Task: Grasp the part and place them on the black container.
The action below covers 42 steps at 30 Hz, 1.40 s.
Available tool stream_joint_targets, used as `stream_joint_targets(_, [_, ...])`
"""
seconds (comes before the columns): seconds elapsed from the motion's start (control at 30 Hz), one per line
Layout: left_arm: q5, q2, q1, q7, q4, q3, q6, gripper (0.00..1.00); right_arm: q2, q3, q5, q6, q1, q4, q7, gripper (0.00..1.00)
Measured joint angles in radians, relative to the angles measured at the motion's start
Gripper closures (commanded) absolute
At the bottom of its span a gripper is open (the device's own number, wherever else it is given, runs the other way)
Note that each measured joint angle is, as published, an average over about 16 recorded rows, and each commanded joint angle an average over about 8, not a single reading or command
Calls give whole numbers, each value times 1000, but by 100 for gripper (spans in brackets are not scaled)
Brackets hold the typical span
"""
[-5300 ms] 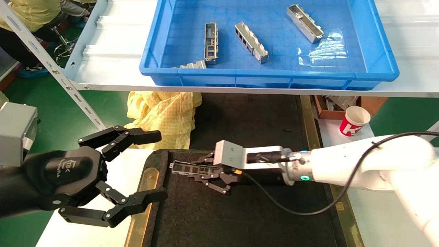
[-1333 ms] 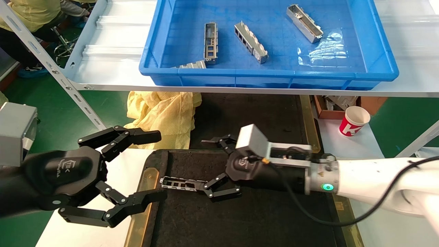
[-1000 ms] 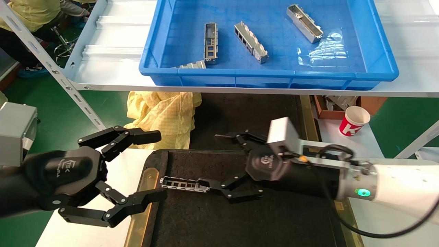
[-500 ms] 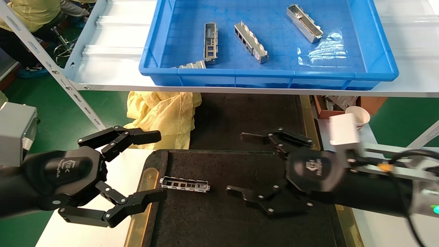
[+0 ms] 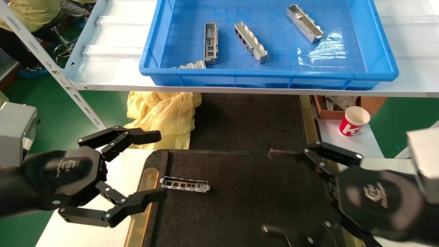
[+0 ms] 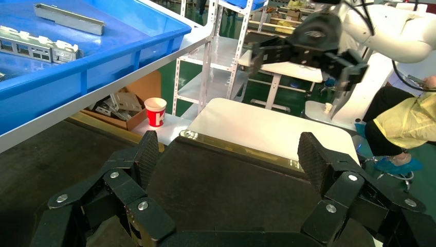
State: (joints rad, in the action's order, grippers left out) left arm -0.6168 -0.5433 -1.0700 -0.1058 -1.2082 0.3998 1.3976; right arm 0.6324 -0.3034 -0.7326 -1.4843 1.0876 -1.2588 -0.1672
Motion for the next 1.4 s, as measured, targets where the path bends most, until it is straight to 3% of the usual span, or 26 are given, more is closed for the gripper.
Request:
stream_joint_targets(0.37, [0,0,0,0,0,0,0,0,-37,45,5,-22,-24,-47,-28,0])
stream_joint_targets(1.4, [0,0,0,0,0,0,0,0,-21,23,3,-11,-13,-25,-20,0])
